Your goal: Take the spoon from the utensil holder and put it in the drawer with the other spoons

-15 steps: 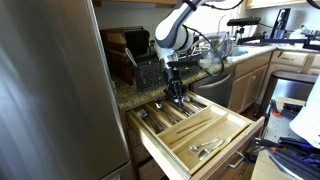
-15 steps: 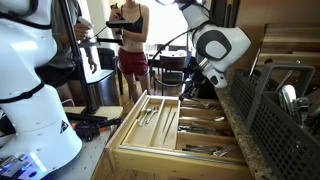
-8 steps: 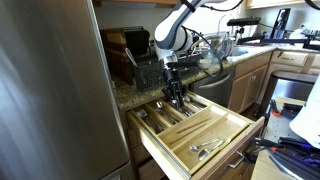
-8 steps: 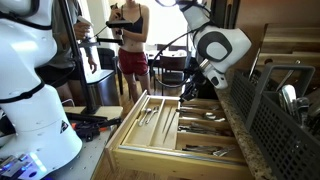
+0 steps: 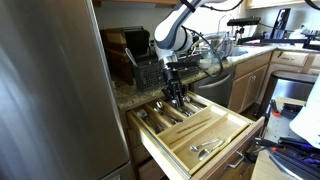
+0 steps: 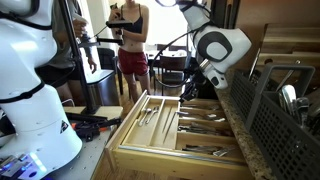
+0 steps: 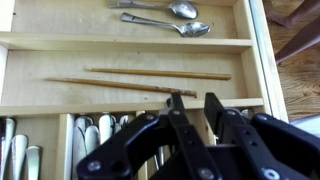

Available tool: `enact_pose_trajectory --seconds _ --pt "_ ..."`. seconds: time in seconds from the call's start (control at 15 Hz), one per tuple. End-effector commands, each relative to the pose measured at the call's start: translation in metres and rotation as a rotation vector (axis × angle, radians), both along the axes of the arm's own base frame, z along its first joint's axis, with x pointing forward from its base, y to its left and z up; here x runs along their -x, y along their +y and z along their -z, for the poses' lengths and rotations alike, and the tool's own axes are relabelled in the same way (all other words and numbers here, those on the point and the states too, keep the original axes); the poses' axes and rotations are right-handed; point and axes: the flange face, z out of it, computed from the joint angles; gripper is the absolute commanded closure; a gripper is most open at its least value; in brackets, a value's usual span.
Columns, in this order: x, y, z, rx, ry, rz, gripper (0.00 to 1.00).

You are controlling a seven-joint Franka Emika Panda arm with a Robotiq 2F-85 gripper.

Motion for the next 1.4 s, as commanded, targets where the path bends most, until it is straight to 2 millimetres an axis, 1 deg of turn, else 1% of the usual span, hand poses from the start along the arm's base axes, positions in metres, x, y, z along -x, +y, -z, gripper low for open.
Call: enact_pose_trajectory --seconds 0.0,0.27,0.33,0.4,0.47,0.53,0.67,0.73,0.8,0.87,1.0,1.07,1.27,1.33 --pt "0.0 0.0 0.0 0.0 0.001 0.0 0.7" --pt "0.0 0.0 0.0 0.0 0.001 0.0 0.7" --pt "0.001 0.001 0.001 0.0 -0.001 0.0 0.45" --pt "0.002 0.003 0.004 -0.002 0.0 -0.001 0.43" --pt "0.003 0.004 0.006 -0.001 0.001 -0.002 0.38" --pt "0.003 0.005 0.008 -0.002 0.005 -0.006 0.31" --pt "0.004 0.006 0.012 -0.001 0.011 -0.008 0.2" --pt "0.005 0.007 0.014 0.001 0.013 -0.012 0.13" --pt "0.003 0.004 0.012 0.002 0.019 -0.008 0.07" --pt "0.004 0.005 0.014 0.003 0.023 -0.008 0.25" --pt "0.004 0.004 0.016 0.003 0.026 -0.008 0.11" --pt "0.004 0.004 0.015 0.003 0.024 -0.008 0.07" --pt "0.003 0.005 0.015 0.002 0.023 -0.008 0.07" --pt "0.003 0.005 0.015 0.002 0.022 -0.008 0.02"
